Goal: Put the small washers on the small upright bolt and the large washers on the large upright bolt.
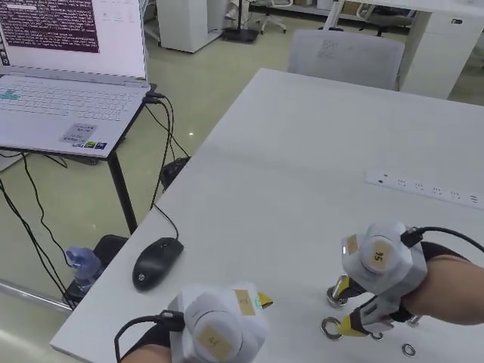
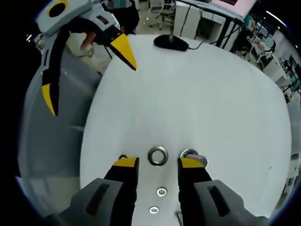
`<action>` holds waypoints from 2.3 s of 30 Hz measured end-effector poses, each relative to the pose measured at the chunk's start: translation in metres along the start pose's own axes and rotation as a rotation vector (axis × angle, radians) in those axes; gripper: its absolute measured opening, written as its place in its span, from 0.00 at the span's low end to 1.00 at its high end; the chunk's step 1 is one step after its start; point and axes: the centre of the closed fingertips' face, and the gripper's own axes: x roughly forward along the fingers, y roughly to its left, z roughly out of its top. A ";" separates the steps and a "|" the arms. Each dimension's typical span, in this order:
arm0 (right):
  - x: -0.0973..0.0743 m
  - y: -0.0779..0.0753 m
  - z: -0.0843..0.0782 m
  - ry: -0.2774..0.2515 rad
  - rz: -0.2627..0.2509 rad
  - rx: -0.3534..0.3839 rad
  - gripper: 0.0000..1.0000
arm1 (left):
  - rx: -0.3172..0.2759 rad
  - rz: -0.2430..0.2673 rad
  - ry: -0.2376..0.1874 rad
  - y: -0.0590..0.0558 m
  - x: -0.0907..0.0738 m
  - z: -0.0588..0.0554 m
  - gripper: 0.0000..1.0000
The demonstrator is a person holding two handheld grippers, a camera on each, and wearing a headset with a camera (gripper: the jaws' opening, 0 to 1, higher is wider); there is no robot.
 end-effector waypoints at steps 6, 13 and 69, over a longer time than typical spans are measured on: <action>0.009 -0.001 -0.005 0.002 -0.002 0.015 0.35 | 0.003 -0.015 -0.003 -0.002 0.002 0.001 0.82; 0.024 0.000 -0.008 0.007 0.001 0.031 0.34 | 0.004 -0.019 -0.002 0.001 0.000 0.000 0.82; 0.023 0.002 -0.026 0.067 -0.031 0.142 0.22 | -0.025 -0.013 0.006 0.000 -0.005 -0.009 0.77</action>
